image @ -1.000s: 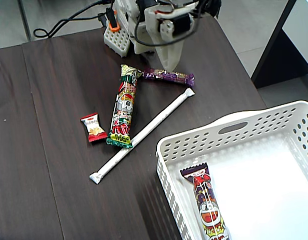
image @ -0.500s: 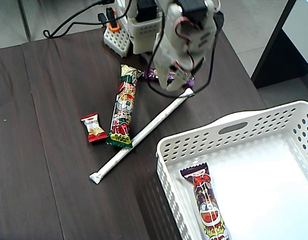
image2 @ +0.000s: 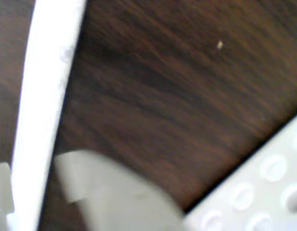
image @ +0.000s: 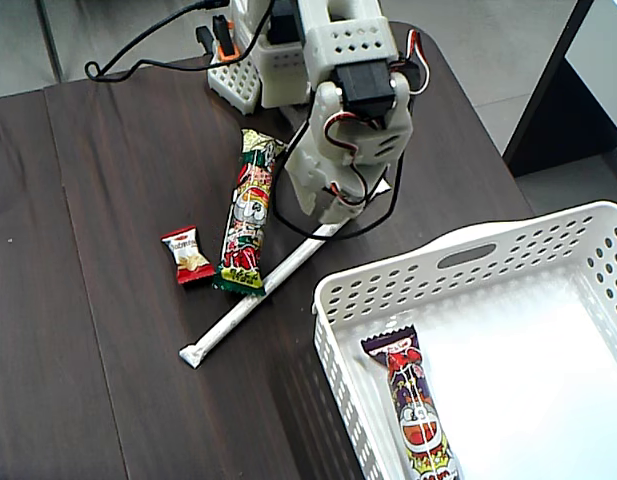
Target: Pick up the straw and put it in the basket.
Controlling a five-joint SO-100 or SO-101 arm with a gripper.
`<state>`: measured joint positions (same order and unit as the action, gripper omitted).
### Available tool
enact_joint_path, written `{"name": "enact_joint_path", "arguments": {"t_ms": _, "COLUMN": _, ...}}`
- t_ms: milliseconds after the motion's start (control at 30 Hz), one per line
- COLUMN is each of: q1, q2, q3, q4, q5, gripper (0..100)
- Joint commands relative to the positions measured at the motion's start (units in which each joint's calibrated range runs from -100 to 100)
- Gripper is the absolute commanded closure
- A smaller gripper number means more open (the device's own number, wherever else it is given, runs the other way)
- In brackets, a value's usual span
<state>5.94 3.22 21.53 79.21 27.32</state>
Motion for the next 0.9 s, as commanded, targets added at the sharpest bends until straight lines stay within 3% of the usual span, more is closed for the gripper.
{"name": "enact_joint_path", "arguments": {"t_ms": 0, "q1": 1.9, "q2": -0.8, "q3": -3.3, "q4": 0.0, "q5": 0.2, "gripper": 77}}
{"name": "enact_joint_path", "arguments": {"t_ms": 267, "q1": 2.1, "q2": -0.7, "q3": 2.5, "q4": -3.2, "q5": 0.0, "gripper": 65}}
{"name": "enact_joint_path", "arguments": {"t_ms": 567, "q1": 2.0, "q2": -1.6, "q3": 9.9, "q4": -13.9, "q5": -0.1, "gripper": 65}}
{"name": "enact_joint_path", "arguments": {"t_ms": 867, "q1": 2.1, "q2": -0.8, "q3": 10.4, "q4": -17.1, "q5": -0.1, "gripper": 65}}
